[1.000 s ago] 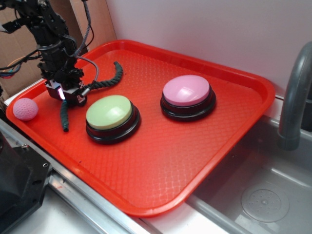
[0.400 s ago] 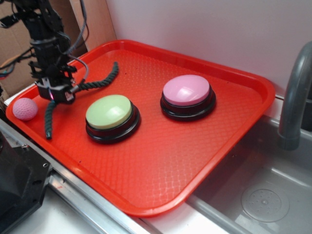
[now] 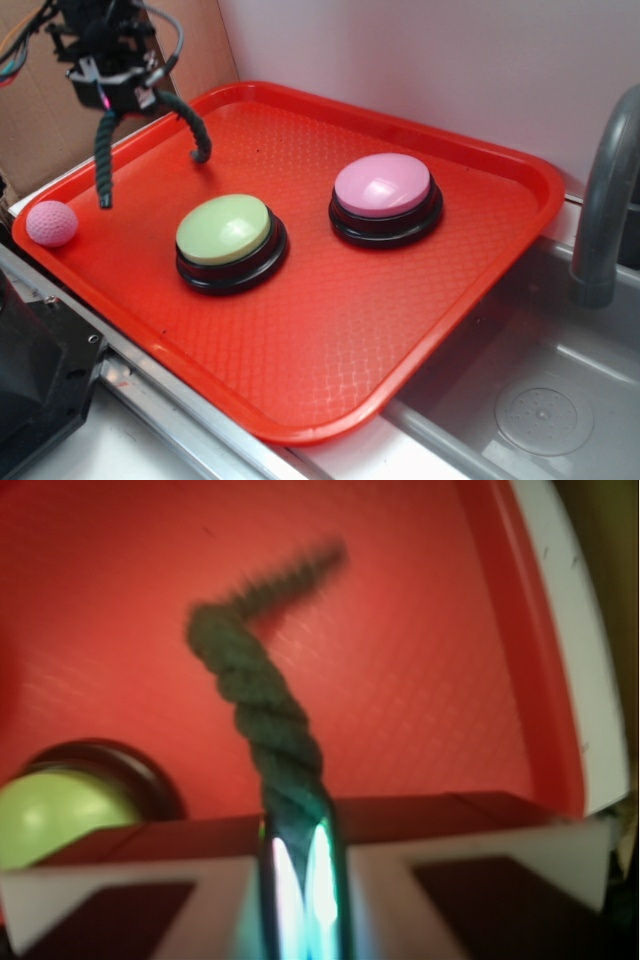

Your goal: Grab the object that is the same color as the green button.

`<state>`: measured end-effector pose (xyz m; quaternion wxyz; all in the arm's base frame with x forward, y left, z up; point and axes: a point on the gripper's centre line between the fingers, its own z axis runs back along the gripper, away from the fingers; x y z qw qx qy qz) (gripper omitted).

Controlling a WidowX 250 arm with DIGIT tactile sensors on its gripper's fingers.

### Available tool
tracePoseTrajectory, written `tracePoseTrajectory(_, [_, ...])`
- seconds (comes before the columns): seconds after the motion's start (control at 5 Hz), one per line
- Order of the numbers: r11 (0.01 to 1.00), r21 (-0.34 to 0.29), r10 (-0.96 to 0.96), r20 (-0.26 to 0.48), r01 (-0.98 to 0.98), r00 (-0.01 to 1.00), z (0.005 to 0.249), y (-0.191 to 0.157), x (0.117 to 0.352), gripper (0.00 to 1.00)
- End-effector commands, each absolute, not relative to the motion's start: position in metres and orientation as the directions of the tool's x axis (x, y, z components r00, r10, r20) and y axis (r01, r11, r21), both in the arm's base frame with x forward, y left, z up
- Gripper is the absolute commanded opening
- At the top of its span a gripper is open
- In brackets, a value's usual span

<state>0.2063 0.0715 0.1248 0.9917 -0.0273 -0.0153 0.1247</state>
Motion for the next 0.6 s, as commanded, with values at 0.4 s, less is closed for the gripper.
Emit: tracePoseTrajectory(0.4, [0.973,0.002,0.230,0.125,-0.232,0.965,0.1874,0.0373,0.2185,0.00])
